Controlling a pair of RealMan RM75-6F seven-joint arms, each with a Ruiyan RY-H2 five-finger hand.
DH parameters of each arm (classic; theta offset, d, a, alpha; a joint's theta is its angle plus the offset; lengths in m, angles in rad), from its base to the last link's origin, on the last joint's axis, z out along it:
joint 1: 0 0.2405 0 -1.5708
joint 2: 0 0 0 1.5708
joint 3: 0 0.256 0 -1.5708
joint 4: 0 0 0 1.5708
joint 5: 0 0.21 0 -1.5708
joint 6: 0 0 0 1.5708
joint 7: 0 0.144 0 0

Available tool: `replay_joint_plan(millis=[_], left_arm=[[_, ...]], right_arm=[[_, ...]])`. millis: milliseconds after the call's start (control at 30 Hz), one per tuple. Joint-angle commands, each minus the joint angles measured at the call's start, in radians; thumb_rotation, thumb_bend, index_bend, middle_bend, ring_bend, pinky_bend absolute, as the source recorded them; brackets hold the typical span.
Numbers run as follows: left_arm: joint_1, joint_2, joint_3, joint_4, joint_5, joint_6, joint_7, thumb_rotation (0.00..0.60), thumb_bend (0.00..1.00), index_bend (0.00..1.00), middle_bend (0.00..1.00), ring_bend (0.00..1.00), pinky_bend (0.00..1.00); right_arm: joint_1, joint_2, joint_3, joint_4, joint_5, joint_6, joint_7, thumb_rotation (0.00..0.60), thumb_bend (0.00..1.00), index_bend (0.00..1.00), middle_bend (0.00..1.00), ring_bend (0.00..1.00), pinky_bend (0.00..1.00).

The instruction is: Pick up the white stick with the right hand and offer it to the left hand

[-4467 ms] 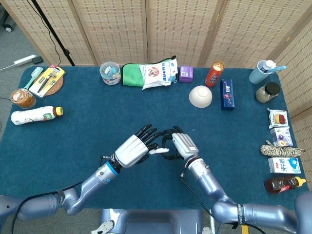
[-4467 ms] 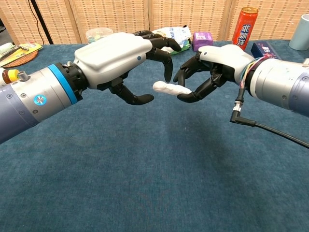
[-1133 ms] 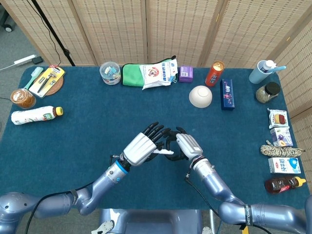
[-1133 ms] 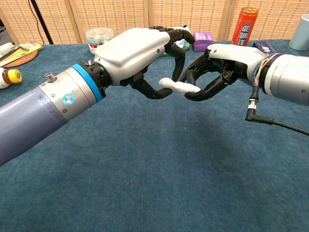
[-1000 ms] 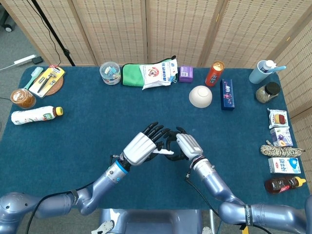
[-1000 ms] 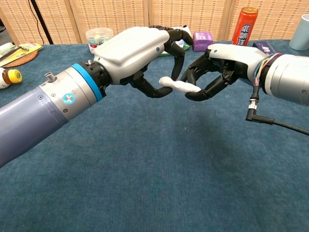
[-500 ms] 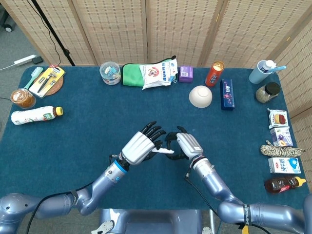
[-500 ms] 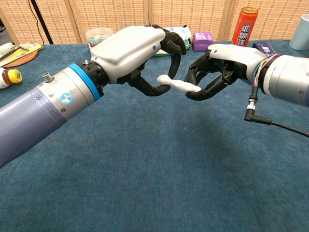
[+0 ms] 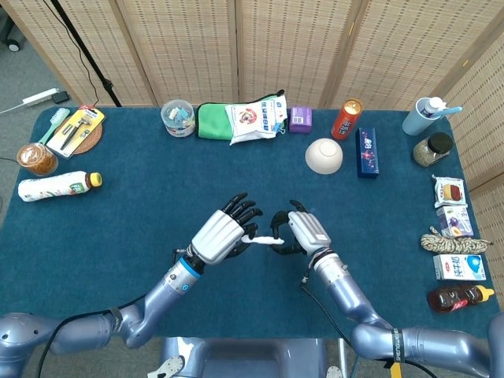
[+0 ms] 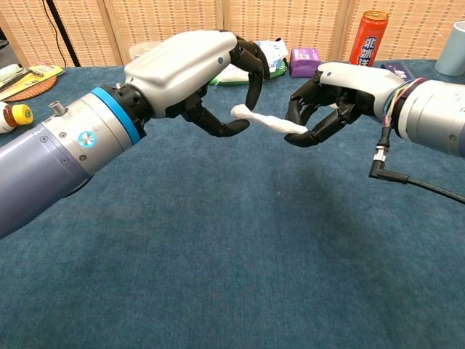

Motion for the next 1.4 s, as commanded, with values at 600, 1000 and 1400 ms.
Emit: replay_joint_plan(millis=[600,1000,1400], left_arm=[[0.058,0.175,-0.026,-0.125,-0.014,0.056,-0.059,0.6,0.43,0.9,0.31,0.2,0.11],[0.127,0.326,-0.036,-0.157,-0.025,0.12,-0.156,0.6,0.43,0.9,0.31,0.19,0.11],[0.135,0.34,-0.024,-0.135,-0.012,0.12,-0.164,0.6,0.42,0.86,0.31,0.19,0.11]], right_arm=[[-0.045,0.052,-0.018,0.051,0.006,0.007,0.011,0.6,0.65,0.83,0.42,0.37,0.0],[-0.084,0.095,-0.029,0.086,0.004,0.008,0.031,0.6,0.65,0.82,0.42,0.37,0.0],[-0.093,0.103,-0.029,0.097,-0.021,-0.006,0.044,0.6,0.65,0.8,0.4,0.37,0.0]])
